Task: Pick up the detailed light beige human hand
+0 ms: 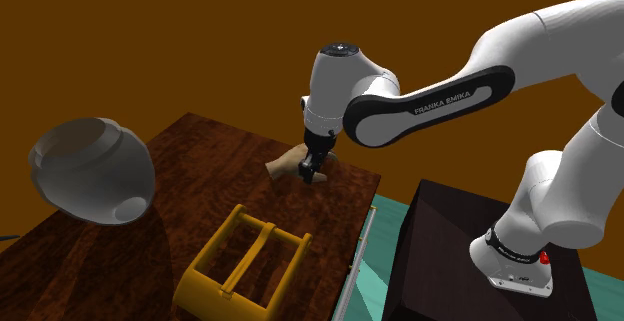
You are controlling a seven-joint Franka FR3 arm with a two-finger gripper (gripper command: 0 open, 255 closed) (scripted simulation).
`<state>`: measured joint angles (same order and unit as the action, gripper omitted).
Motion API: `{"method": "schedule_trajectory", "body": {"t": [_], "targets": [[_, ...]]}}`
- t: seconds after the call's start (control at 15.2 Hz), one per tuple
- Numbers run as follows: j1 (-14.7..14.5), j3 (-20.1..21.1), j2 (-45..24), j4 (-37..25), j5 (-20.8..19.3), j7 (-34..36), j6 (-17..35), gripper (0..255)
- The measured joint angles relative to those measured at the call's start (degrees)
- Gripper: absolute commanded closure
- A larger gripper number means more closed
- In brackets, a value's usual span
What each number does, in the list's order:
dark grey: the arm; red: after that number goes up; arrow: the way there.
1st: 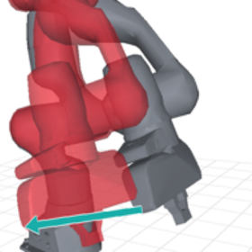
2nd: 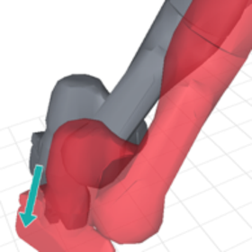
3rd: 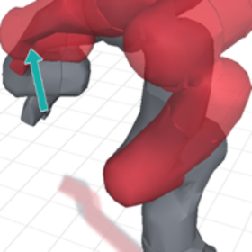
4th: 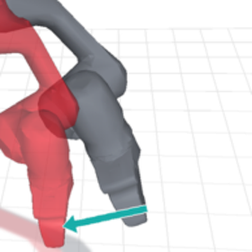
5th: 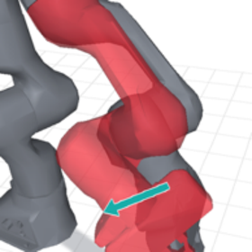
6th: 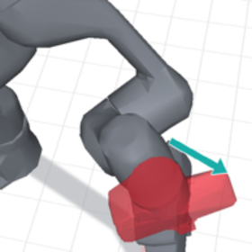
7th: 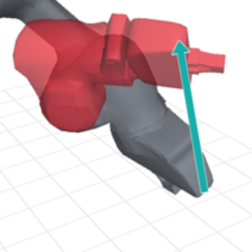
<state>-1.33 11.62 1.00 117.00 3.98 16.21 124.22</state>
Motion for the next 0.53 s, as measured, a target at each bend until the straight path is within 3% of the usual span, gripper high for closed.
{"method": "schedule_trajectory", "body": {"t": [0.53], "targets": [[0.02,-0.03,0.61,-2.18,0.1,0.05,-2.86,255]]}}
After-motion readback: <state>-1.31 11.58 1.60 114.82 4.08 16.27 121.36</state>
